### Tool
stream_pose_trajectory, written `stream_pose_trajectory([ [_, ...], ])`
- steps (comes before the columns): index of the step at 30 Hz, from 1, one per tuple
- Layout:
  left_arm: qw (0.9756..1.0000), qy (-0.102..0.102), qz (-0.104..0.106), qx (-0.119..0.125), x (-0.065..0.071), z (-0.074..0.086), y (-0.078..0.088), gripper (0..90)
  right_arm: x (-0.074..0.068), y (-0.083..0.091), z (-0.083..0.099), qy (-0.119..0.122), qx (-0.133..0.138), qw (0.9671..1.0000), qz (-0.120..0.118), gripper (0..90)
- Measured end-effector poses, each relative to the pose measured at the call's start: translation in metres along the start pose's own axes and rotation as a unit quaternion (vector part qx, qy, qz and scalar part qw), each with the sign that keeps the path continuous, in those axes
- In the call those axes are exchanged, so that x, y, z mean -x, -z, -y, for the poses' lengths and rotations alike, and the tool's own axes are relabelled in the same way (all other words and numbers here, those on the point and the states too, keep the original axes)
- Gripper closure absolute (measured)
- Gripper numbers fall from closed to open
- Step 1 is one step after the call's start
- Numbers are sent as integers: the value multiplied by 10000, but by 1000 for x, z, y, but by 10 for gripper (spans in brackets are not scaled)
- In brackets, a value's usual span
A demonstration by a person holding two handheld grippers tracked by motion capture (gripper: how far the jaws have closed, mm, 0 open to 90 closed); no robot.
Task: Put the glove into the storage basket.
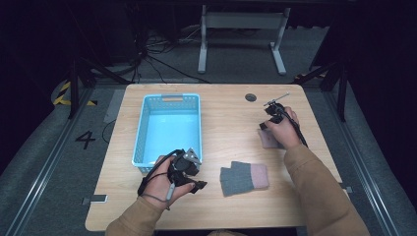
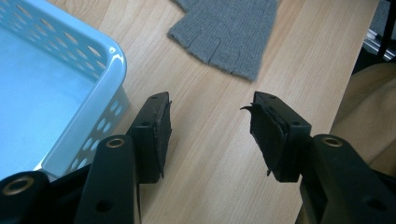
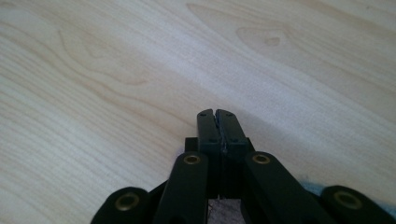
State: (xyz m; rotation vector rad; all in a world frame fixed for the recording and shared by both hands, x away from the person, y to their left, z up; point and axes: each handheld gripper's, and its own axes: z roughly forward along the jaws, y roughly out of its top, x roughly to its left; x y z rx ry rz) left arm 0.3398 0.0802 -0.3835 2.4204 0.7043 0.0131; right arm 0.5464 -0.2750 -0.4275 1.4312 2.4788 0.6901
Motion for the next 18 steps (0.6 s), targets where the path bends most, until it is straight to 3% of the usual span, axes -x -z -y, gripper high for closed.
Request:
stream_pose_trajectory([
  [4, 10000, 4, 34, 16, 0, -1, 0, 490, -3, 5, 10, -79, -93, 9998, -167, 899],
  [10, 10000, -45, 51, -48, 1, -4, -3, 490, -9, 13, 28, 21, -278, 9992, -269, 898],
  [18, 9999, -81, 85, -47, 2, -7, -6, 490, -12, 26, 51, 137, -328, 9987, -358, 899],
])
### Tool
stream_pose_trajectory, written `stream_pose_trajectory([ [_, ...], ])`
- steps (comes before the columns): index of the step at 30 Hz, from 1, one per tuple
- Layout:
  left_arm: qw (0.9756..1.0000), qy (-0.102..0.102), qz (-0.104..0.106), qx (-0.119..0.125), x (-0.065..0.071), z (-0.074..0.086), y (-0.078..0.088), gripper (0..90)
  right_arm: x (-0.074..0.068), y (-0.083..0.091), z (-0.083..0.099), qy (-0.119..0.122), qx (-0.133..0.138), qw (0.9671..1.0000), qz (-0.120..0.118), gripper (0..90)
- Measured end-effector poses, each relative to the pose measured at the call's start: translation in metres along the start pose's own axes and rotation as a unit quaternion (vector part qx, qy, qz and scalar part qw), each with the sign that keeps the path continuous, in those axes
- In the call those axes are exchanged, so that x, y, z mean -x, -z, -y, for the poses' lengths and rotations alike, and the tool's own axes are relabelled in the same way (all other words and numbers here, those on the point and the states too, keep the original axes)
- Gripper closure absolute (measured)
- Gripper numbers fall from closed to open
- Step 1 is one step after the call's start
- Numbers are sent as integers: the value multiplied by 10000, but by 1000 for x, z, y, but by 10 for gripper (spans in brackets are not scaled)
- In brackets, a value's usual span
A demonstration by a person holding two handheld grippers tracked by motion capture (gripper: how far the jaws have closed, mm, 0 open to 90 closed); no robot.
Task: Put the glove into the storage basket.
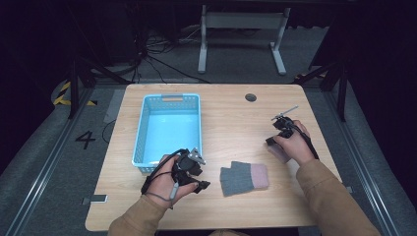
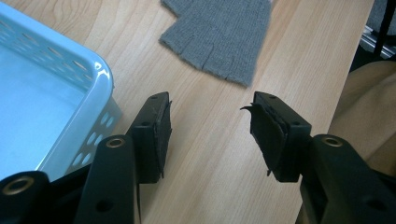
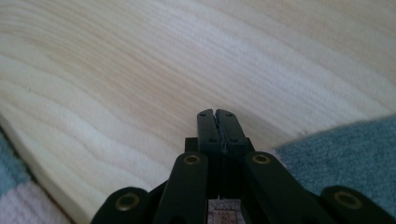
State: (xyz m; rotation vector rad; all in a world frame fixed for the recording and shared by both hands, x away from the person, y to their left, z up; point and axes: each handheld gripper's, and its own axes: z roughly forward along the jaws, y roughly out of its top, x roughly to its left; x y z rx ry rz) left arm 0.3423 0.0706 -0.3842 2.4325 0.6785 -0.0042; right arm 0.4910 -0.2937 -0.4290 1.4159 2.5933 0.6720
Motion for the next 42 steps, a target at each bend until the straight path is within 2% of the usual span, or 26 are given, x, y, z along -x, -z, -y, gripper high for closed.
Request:
stream_pose_trajectory([
  [5, 10000, -17, 21, 30, 1, 0, 1, 490, -2, 11, 17, 34, -149, 9999, -10, 899],
  [9, 10000, -5, 35, 29, 1, 0, 2, 491, -2, 14, 23, -4, -235, 9997, -33, 899],
  [12, 10000, -9, 41, 31, 1, 0, 2, 491, -1, 20, 26, -43, -42, 10000, -70, 899],
  [13, 10000, -15, 40, 27, 1, -1, 2, 491, 4, 28, 23, -125, 202, 9997, -16, 899],
  [14, 10000, -15, 40, 27, 1, -1, 2, 491, 4, 28, 23, -125, 202, 9997, -16, 899],
  [16, 10000, -7, 41, 27, 1, -1, 2, 491, 11, 34, 21, -229, 441, 9987, 120, 898],
  [17, 10000, -2, 22, 28, 1, 0, 2, 491, 21, 40, 19, -427, 684, 9964, 279, 898],
  [20, 10000, 29, 30, 16, 0, 1, 2, 491, 37, 42, 17, -676, 857, 9926, 532, 897],
  [23, 10000, 37, 30, 32, -1, 1, 2, 491, 51, 39, 16, -799, 856, 9901, 778, 897],
  [25, 10000, 52, 27, 36, -1, 2, 2, 491, 55, 37, 16, -846, 855, 9893, 831, 897],
  [28, 10000, 43, 13, 21, -2, 2, 2, 491, 68, 32, 16, -927, 840, 9860, 1102, 896],
  [35, 10000, 87, 5, 5, -3, 3, 2, 491, 84, 24, 12, -1022, 771, 9827, 1337, 896],
  [42, 9999, 142, 4, 11, -4, 5, 2, 490, 95, 21, 9, -1088, 666, 9800, 1530, 897],
])
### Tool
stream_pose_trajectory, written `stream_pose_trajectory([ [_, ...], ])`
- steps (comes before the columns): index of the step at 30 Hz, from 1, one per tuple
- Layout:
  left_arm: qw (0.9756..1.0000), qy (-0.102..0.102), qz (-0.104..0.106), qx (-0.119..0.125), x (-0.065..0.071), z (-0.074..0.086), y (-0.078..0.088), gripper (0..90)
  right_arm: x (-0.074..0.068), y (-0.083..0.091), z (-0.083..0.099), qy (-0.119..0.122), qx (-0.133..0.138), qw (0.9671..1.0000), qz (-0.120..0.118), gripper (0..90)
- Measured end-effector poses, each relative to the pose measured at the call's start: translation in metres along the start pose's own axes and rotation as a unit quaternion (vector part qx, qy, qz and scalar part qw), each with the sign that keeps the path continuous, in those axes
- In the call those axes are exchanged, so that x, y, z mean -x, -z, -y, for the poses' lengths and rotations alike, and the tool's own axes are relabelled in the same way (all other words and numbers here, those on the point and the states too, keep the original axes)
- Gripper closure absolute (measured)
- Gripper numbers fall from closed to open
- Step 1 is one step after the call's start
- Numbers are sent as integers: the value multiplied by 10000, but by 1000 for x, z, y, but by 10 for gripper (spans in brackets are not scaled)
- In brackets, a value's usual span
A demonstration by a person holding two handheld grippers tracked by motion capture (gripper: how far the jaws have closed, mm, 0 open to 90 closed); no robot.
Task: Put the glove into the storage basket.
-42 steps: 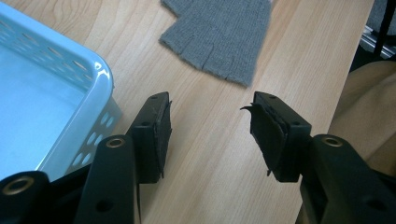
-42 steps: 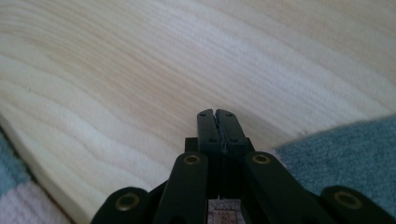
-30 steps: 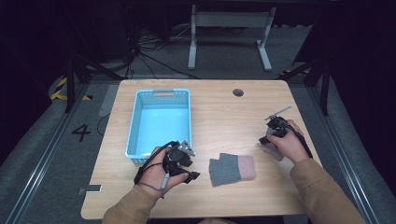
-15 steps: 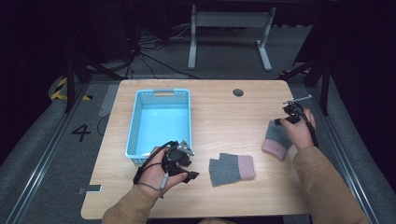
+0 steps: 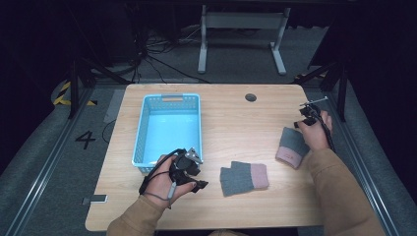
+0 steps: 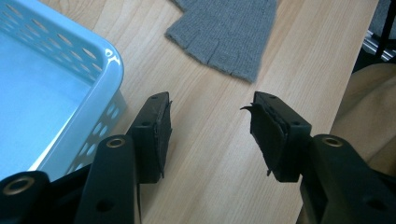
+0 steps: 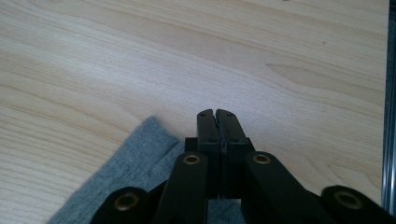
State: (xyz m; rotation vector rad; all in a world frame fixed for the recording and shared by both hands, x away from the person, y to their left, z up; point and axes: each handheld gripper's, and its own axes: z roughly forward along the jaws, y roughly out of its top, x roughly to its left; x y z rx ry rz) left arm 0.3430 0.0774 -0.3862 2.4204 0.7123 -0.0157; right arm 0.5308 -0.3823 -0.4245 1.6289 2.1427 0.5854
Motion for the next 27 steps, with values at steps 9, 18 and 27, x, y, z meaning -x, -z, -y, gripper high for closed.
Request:
stream_pose_trajectory([
  [9, 10000, -25, -15, -6, 1, 0, 0, 489, 6, 0, 4, -61, -157, 9998, 121, 897],
  [18, 10000, -27, 4, -9, 1, 0, 0, 490, 19, 18, 24, -254, -198, 9994, 149, 897],
  [27, 10000, -88, 16, -13, 3, -4, 0, 490, 27, 23, 44, -471, -340, 9982, 114, 897],
])
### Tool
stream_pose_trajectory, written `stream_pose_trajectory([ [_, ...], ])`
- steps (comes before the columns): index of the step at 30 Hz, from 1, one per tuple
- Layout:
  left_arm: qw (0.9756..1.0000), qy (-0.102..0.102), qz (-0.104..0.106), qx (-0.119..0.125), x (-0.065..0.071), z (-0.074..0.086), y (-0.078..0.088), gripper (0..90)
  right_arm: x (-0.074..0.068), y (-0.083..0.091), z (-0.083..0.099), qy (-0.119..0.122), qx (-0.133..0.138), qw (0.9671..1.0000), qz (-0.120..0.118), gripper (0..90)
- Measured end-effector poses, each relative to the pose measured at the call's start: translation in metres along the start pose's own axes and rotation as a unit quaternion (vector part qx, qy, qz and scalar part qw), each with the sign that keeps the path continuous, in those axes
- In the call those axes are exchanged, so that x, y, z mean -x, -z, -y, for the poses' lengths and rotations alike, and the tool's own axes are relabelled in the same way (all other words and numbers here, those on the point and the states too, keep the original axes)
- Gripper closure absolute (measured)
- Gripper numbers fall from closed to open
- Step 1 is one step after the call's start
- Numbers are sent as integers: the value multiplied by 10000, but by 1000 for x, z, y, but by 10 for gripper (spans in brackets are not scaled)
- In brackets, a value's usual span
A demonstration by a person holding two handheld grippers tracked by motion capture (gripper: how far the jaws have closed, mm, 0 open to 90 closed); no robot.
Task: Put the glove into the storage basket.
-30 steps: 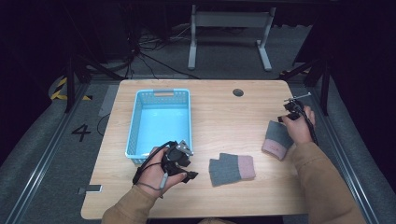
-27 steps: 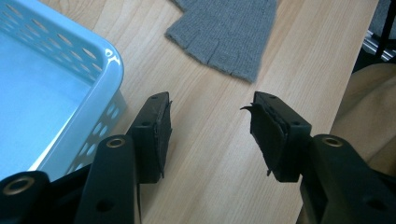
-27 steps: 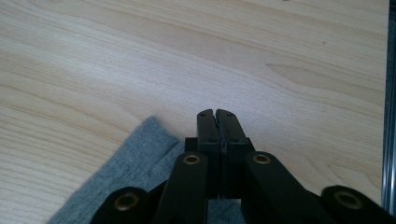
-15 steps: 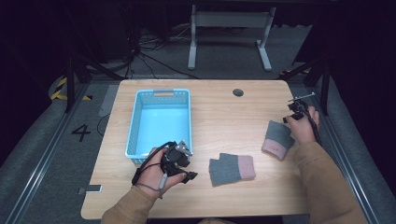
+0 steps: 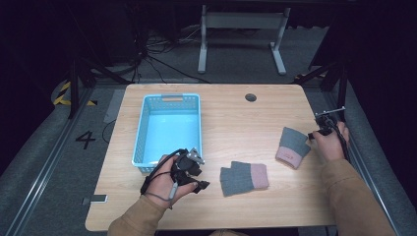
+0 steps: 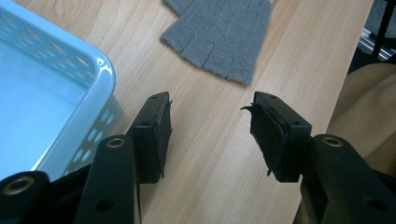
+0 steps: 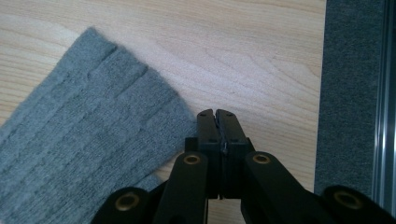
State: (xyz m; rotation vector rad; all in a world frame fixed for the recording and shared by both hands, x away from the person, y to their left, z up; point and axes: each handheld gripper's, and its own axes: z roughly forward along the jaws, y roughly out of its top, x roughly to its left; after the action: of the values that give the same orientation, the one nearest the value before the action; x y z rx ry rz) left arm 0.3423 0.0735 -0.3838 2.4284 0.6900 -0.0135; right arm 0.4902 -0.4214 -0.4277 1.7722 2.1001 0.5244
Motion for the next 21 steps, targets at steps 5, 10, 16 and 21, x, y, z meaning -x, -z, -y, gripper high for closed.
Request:
stream_pose_trajectory([
  [5, 10000, 9, -12, 31, 0, 1, 2, 489, -5, -4, -3, -8, -52, 10000, -2, 898],
  [10, 10000, 70, -21, 61, -1, 3, 4, 489, -10, -7, -7, 21, -38, 10000, -44, 898],
  [16, 10000, 62, -21, 66, -1, 2, 3, 488, -21, -11, -13, 124, -7, 9998, -151, 897],
  [21, 10000, 62, -27, 37, -2, 3, 2, 488, -35, -15, -19, 225, 84, 9994, -244, 897],
])
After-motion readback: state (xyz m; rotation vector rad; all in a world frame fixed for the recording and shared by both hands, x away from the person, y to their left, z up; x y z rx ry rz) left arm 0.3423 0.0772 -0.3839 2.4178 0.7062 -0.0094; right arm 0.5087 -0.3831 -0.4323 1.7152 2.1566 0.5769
